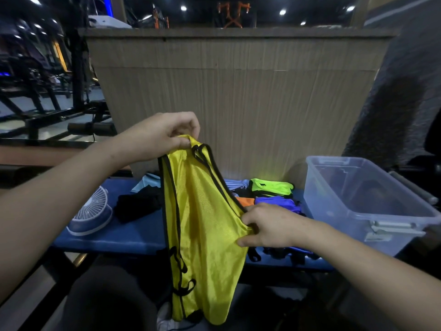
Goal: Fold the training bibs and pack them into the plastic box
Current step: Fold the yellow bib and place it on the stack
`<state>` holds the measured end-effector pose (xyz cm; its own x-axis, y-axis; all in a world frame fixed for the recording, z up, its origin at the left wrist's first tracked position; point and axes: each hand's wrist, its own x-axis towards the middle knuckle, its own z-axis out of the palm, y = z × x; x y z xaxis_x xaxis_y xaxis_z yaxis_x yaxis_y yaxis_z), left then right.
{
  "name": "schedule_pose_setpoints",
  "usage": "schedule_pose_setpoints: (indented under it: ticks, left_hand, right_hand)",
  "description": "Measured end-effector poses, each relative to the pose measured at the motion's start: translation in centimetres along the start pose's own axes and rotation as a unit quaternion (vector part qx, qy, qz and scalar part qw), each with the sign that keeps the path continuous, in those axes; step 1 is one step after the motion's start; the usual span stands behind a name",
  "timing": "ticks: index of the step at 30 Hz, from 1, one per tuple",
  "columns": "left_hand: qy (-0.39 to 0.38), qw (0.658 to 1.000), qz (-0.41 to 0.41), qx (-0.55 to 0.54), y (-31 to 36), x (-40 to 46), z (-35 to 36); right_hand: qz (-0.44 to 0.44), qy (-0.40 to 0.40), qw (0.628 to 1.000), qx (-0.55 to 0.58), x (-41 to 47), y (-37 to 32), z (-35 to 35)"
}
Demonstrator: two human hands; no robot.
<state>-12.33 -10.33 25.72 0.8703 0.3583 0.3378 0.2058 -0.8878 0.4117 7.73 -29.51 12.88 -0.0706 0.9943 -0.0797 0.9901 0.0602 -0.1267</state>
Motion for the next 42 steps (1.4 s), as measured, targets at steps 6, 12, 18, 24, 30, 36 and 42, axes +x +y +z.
schedule_pose_setpoints:
  ticks: [6,12,18,24,30,36,42]
  left_hand:
    - [-0.018,0.999,0.011,0.029,-0.3,-0.5,-0.2]
    - [-0.026,0.999,0.010,0.039,-0.8,-0.7,-0.4]
    - [-0.052,0.998,0.015,0.039,-0.9,-0.8,-0.3]
    - [-0.081,0.996,0.007,0.028,-0.6,-0.7,0.6]
    - [-0.084,0.996,0.005,0.025,-1.5,-1.1,0.4]
    - [-0.088,0.996,0.009,0.004,-1.9,-1.2,0.5]
    - [-0.101,0.995,0.015,-0.013,-1.6,-1.4,0.9]
  right_hand:
    - [-0.019,0.052,0.998,-0.020,-0.2,-0.9,0.3]
    - [-0.037,0.116,0.992,0.028,-0.3,-0.1,0.7]
    - [-0.022,0.028,0.998,-0.047,-1.1,0.1,-0.5]
    - [-0.042,-0.021,0.993,-0.108,-1.1,-1.6,-0.3]
    - [-0.071,0.057,0.985,-0.148,-0.8,-2.4,1.6]
    - [-0.098,0.044,0.985,-0.134,-0.4,-2.7,3.1]
    - [-0.088,0.032,0.986,-0.136,-0.5,-2.9,3.2]
